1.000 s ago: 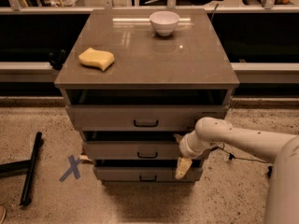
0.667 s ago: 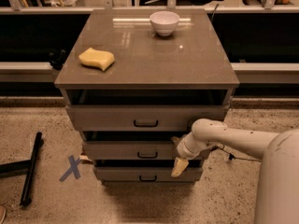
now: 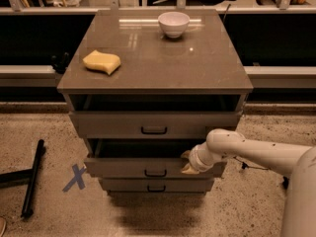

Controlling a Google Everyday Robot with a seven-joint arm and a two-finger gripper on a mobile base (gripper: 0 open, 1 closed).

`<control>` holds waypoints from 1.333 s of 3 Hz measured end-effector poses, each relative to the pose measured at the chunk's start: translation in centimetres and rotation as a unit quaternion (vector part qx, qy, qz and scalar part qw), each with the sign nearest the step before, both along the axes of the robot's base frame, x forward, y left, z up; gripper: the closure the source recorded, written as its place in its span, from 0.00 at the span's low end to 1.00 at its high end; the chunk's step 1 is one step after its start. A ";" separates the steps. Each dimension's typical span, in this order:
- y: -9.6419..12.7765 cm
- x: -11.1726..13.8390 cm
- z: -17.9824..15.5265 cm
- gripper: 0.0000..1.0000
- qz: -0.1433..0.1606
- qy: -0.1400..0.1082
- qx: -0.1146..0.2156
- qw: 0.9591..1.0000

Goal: Open middle drawer

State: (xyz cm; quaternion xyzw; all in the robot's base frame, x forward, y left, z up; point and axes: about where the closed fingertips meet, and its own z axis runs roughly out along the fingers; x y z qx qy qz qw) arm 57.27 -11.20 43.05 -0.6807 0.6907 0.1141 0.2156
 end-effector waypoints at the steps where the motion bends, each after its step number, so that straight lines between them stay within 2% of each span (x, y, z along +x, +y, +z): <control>1: 0.0 0.0 0.1 0.91 0.000 0.000 0.000 1.000; 2: 0.0 0.0 0.4 0.91 0.000 0.000 0.000 1.000; 4: 0.1 -0.1 0.4 0.45 0.001 0.001 0.000 1.000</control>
Offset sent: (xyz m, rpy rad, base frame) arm 0.0000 0.0000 0.0004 0.0000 0.0000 0.0000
